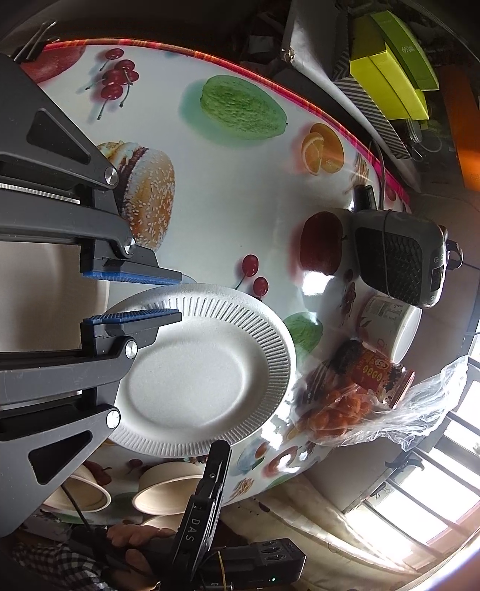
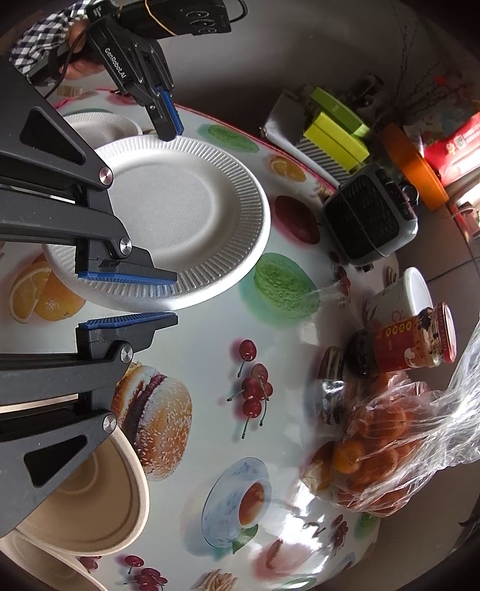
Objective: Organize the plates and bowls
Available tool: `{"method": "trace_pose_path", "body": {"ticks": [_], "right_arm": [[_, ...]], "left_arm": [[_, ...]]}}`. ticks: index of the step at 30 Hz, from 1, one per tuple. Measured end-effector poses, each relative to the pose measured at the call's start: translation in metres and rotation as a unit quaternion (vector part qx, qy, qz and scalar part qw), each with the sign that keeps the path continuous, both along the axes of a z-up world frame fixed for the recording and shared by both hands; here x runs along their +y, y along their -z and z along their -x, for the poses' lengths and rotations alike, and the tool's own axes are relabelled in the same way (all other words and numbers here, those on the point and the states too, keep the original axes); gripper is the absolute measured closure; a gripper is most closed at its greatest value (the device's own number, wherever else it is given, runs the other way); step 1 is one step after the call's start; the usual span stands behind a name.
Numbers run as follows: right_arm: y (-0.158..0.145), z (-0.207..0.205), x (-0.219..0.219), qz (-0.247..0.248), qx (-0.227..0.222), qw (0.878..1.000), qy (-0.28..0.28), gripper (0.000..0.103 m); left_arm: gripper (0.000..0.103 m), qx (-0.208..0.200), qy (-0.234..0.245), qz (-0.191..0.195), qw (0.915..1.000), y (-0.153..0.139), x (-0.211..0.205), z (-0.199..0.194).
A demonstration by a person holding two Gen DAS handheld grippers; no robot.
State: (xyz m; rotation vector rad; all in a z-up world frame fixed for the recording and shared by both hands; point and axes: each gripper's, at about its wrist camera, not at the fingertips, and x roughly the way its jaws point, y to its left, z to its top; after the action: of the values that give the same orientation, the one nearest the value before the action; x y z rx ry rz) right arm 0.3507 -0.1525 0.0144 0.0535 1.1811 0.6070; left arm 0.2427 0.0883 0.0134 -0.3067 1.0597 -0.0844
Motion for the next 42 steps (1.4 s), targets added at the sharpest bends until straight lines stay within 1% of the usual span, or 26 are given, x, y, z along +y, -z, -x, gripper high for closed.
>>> {"method": "trace_pose_path", "body": {"ticks": [7, 16, 19, 26, 36, 42], "right_arm": [[-0.006, 0.016, 0.003, -0.01, -0.001, 1.0, -0.006, 0.088], [-0.008, 0.038, 0.013, -0.012, 0.001, 1.0, -0.023, 0.088], [-0.008, 0.045, 0.017, -0.012, 0.0, 1.0, -0.028, 0.088], [-0.005, 0.062, 0.024, -0.018, 0.004, 0.999, -0.034, 0.088], [0.001, 0.081, 0.033, -0.023, 0.015, 0.999, -0.044, 0.088], [0.005, 0.088, 0.038, -0.02, 0.02, 0.998, -0.05, 0.088]], "left_arm": [[0.089, -0.004, -0.004, 0.001, 1.0, -0.004, 0.004, 0.017], [0.089, -0.003, -0.015, 0.001, 0.9999, -0.001, 0.015, 0.039], [0.089, -0.004, -0.019, -0.005, 0.9998, -0.001, 0.016, 0.047], [0.089, -0.01, -0.027, -0.019, 0.9994, -0.001, 0.021, 0.063], [0.089, -0.008, -0.037, -0.013, 0.9992, 0.003, 0.032, 0.084], [0.089, -0.007, -0.038, -0.019, 0.9991, 0.004, 0.034, 0.094]]}}
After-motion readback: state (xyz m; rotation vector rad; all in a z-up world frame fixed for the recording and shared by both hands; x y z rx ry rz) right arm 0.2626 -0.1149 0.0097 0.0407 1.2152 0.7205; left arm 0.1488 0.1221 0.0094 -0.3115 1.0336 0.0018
